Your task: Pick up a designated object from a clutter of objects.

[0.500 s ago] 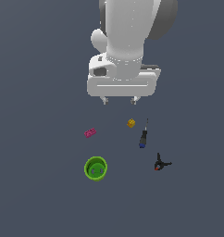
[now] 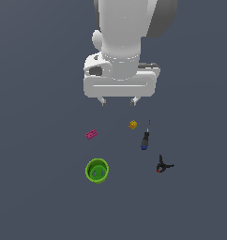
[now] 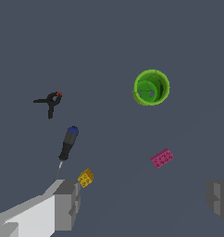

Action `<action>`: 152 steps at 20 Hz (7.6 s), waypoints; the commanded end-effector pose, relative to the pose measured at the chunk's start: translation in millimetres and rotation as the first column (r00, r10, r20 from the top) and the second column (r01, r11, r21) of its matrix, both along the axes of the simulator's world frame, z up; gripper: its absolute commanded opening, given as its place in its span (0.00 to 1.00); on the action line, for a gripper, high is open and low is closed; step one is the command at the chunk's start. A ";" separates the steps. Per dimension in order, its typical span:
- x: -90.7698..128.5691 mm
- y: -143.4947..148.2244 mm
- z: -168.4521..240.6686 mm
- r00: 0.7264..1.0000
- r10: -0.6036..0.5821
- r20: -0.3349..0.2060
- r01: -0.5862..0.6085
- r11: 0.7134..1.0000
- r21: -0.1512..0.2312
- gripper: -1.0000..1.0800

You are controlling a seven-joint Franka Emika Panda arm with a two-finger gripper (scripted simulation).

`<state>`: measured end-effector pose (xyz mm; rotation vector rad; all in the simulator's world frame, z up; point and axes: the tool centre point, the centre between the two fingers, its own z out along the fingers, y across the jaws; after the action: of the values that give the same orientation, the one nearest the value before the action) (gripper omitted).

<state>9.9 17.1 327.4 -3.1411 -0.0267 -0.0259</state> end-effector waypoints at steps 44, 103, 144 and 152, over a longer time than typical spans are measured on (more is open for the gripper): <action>98.2 155.2 -178.3 0.832 -0.555 -0.010 0.555 0.832 0.001 0.96; 101.8 208.1 -303.0 0.688 -0.725 -0.016 0.725 0.688 0.000 0.00; 108.5 -107.3 37.7 0.689 -0.725 -0.017 0.725 0.689 0.000 0.00; 113.1 -151.3 85.0 0.689 -0.725 -0.017 0.725 0.689 0.000 0.00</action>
<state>122.4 -127.9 405.3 -2.8959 1.2163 -0.0011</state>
